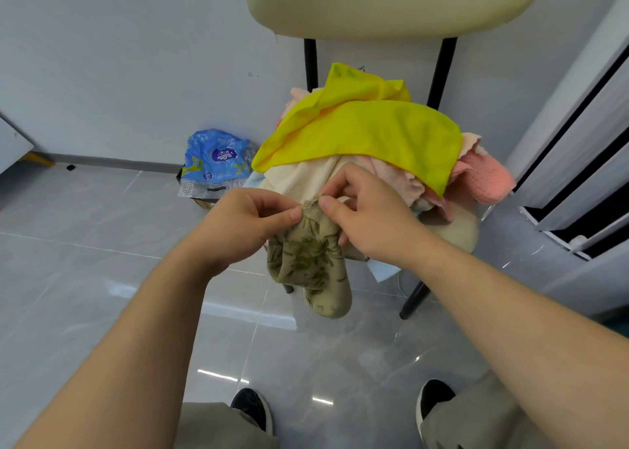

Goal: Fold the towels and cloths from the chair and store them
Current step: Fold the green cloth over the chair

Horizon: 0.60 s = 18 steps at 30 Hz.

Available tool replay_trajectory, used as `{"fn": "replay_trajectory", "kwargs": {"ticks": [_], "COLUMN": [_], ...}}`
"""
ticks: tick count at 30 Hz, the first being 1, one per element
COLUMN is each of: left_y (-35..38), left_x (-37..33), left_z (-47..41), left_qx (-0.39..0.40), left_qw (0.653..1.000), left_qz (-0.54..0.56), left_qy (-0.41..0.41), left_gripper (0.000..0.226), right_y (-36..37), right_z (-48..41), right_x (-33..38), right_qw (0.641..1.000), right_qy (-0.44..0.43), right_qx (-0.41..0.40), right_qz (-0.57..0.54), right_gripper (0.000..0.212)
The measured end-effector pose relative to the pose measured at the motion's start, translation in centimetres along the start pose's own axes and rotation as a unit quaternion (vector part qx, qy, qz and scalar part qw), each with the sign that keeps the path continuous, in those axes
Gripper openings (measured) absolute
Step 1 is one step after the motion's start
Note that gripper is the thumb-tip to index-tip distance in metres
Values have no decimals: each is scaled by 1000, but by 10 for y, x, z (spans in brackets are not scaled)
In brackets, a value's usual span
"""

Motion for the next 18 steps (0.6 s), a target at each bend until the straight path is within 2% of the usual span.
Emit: {"fn": "replay_trajectory", "kwargs": {"ticks": [4,7,13,18], "left_y": [-9,-4,0,6], "left_x": [1,-3,-4,-7], "left_z": [-2,-2,0,0], "left_qx": [-28,-8,31,45], "left_qw": [995,983,969,961], "left_qz": [-99,-179,-241,-268], "left_qy": [22,39,38,57], "left_gripper": [9,12,30,33], "right_y": [2,10,15,19], "right_z": [1,3,0,1], "right_x": [-1,-1,-7,-8], "right_qw": [1000,1000,999,997], "right_qy": [-1,-13,-6,0], "right_qx": [3,13,24,41], "right_qz": [5,20,21,66], "right_gripper": [12,10,7,22]}}
Point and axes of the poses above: each hand's wrist, its own z-axis away from the middle knuckle, its own y-axis out of the palm, x = y × z, the point moved 8 cm from there along -z, towards the middle knuckle, and after that the axes turned 13 degrees about y, right-handed, at the moved point
